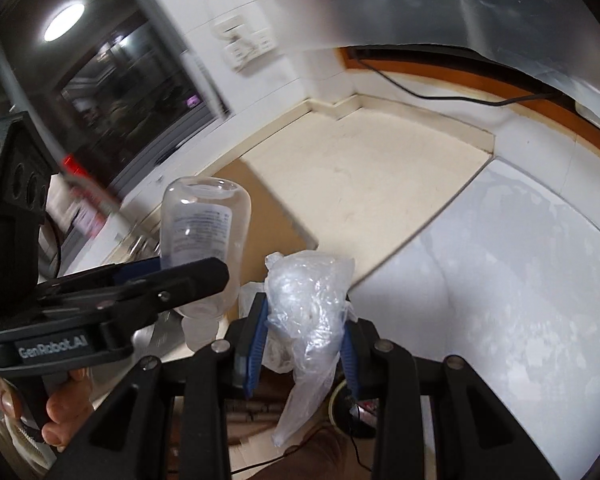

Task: Collect trash
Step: 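Lift the bottle and bag and carry them down over the bin, then open both tools to drop the bottle and bag into the bin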

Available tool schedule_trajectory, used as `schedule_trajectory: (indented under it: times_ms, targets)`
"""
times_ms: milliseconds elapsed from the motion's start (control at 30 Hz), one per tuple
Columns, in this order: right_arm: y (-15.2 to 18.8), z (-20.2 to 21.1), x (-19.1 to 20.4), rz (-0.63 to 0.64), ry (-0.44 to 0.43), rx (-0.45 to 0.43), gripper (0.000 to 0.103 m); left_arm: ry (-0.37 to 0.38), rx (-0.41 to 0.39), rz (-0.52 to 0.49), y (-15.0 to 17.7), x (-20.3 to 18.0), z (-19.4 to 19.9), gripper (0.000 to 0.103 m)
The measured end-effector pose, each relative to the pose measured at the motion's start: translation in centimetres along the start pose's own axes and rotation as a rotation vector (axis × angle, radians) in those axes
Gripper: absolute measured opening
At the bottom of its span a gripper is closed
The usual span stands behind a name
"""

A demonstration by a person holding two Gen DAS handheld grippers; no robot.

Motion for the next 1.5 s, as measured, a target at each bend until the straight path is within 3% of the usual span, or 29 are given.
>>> schedule_trajectory:
  times_ms: [367, 667, 967, 1300, 1500]
  targets:
    - [9.2, 2.9, 0.9, 0.073, -0.028, 0.108, 0.033, -0.108, 0.063, 0.021, 11.1, -0.2, 2.8, 0.060]
    - [17.1, 0.2, -1.1, 0.053, -0.010, 0.199, 0.033, -0.150, 0.161, -0.029, 17.7, 0.7, -1.7, 0.060]
    - [26.3, -8.2, -6.3, 0.011, 0.069, 0.247, 0.033, -0.186, 0.279, -0.112, 27.2, 3.7, -14.1, 0.059]
    - [37.9, -23.9, -14.8, -0.013, 0.170, 0.356, 0.035, -0.203, 0.335, -0.070, 34.2, 10.3, -31.2, 0.059]
    - [42.3, -32.2, -18.1, 0.043, 0.202, 0.380, 0.042, -0.201, 0.364, -0.061, 38.5, 13.6, -39.4, 0.063]
Point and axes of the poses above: each gripper's, at about its wrist camera, not at the fingertips, and z roughly against the way its jaws point, x to its left, y to its underside, the point moved 9 cm from there along -z, roughly the way its jaws point, and after that the axes turned 6 degrees about -x, right-handed, at the moved point
